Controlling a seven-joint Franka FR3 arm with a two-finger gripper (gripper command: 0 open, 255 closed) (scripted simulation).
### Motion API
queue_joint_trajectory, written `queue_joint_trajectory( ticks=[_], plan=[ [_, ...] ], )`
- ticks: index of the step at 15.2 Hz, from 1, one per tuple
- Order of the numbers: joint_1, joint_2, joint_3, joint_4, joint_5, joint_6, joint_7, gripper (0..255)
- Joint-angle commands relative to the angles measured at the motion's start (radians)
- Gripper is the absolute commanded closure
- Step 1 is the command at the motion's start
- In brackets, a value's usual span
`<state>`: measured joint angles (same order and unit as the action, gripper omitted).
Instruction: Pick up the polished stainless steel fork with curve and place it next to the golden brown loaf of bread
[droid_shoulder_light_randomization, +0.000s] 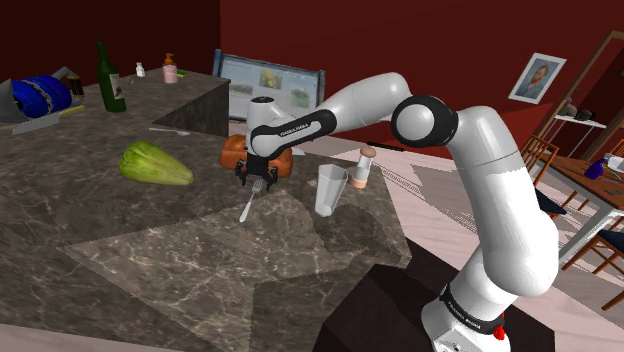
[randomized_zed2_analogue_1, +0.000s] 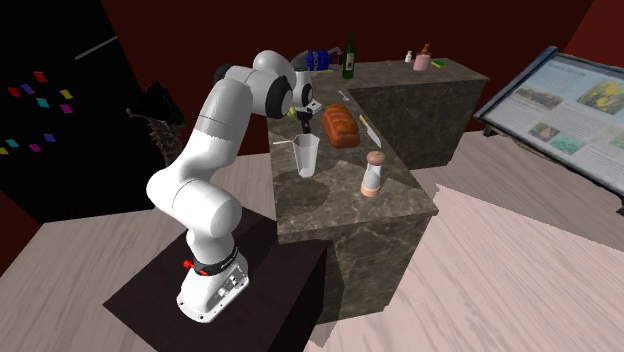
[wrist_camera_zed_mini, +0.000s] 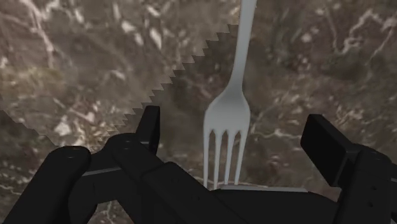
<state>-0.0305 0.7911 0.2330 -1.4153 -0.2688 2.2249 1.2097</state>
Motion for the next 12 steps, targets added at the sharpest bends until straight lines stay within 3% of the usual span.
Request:
queue_joint_trajectory(
  ticks=[1, 4, 12],
  plan=[
    [-0.002, -0.021, 0.004, -0.002, 0.005, -0.019, -0.002, 0],
    [-0.006, -0.077, 0.015, 0.001, 0.018, -0.077, -0.009, 0],
    [-0.006, -0.077, 0.015, 0.001, 0.018, -0.077, -0.009, 0]
  ],
)
